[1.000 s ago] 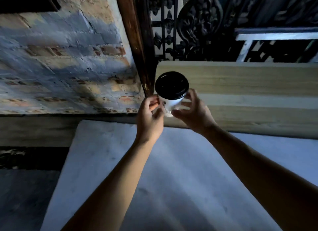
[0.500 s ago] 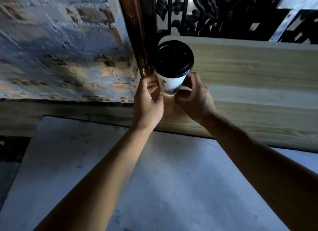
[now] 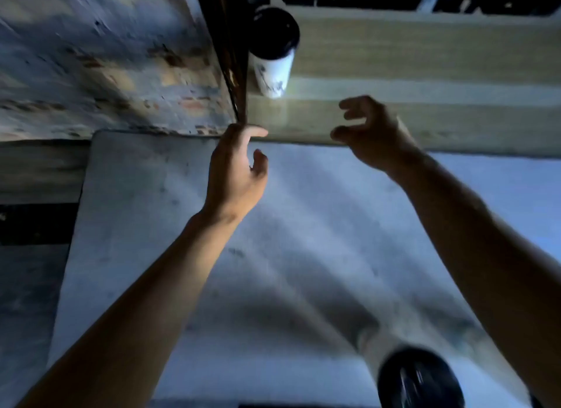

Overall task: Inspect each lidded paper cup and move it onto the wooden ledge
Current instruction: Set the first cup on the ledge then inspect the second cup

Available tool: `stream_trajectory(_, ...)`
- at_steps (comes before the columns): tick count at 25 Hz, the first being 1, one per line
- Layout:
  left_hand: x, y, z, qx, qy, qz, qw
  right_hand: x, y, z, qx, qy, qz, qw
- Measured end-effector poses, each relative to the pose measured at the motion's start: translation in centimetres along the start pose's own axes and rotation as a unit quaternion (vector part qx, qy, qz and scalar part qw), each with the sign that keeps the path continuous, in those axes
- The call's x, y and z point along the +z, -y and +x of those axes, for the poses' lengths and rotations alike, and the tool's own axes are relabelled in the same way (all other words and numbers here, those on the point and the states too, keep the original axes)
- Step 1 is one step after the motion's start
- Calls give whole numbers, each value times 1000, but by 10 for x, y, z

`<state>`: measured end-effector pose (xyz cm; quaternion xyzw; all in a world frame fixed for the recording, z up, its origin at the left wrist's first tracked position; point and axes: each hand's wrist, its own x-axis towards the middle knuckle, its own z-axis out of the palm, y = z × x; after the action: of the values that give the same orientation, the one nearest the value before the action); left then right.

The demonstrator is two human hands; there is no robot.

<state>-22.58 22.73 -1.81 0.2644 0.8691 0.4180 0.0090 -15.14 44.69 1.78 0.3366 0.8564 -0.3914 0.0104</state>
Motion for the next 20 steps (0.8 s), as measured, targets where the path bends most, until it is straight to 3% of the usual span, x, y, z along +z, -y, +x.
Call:
stream_trajectory(3, -30, -38, -77, 45, 88, -4, 995, -43, 8, -110, -31, -22, -28, 999)
stream_trajectory(6, -39, -58, -166, 36, 204, -30, 978, -55, -3, -223, -55, -43, -74, 995)
stream_trajectory(11, -21, -86, -257, -29, 394, -76, 915, -28, -33, -338, 21, -90, -120, 988)
stream_trajectory(14, 0, -116, -277, -88, 366, -116, 919, -11, -50, -365, 21, -51, -112, 992)
stream_trajectory(17, 8, -141, -278, -94, 297, -140, 940, -13, -63, -365, 22, -43, -120, 992)
stream_trajectory(20, 4, -158, -281, -84, 291, -105, 947, -35, -76, -360, 20, 1, -65, 998)
